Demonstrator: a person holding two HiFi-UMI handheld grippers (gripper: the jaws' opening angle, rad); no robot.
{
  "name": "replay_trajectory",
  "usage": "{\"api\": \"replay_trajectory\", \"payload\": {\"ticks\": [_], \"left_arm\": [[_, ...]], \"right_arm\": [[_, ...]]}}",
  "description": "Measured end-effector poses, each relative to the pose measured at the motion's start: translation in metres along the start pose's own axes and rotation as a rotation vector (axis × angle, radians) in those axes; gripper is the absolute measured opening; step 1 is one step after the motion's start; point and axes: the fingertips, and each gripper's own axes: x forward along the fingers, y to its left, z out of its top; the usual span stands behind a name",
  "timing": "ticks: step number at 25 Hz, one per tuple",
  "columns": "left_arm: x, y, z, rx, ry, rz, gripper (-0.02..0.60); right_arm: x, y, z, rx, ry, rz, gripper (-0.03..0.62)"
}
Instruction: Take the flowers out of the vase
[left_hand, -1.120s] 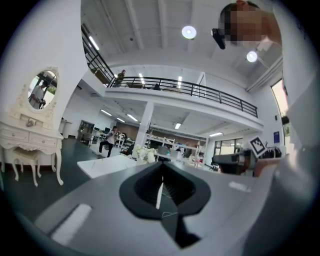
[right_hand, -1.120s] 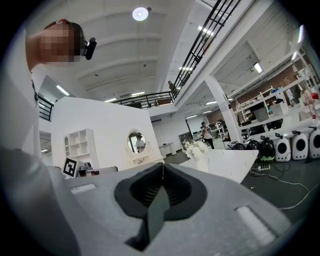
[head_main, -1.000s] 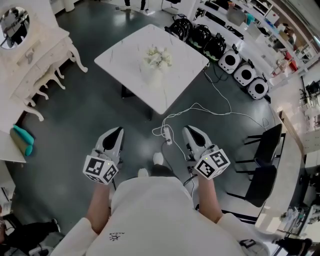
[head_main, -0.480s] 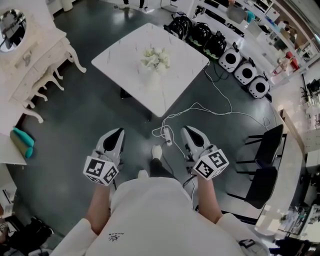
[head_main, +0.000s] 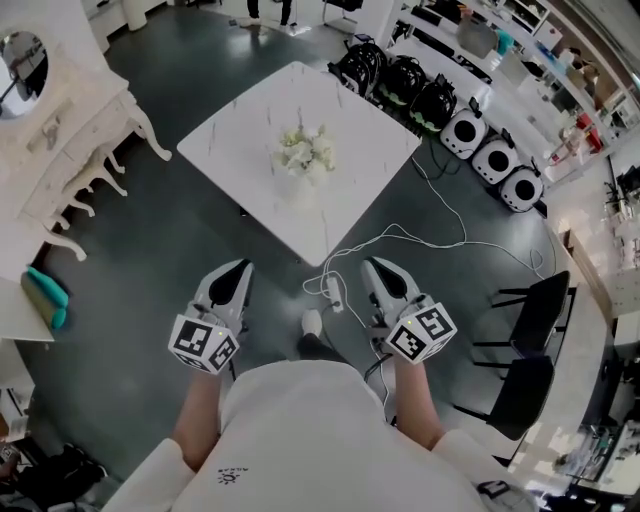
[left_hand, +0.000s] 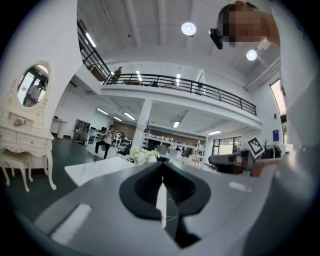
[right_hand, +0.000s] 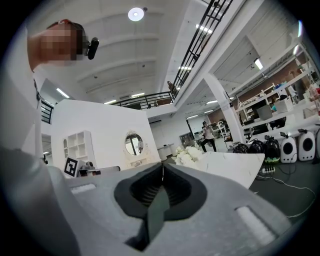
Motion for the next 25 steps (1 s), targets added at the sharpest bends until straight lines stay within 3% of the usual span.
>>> {"api": "replay_trajectory", "payload": {"ticks": [15, 25], "left_arm": [[0.117, 0.025, 0.014, 0.012, 0.004, 0.032, -0.011], [0.164, 0.037, 0.008, 0.022, 0.01, 0.079, -0.011]], "right_arm": [[0.067, -0.095, 0.037, 0.001, 0.011, 0.069, 0.002], [0.096, -0.14, 0.042, 0.007, 0.029, 0.124, 0.002]]}}
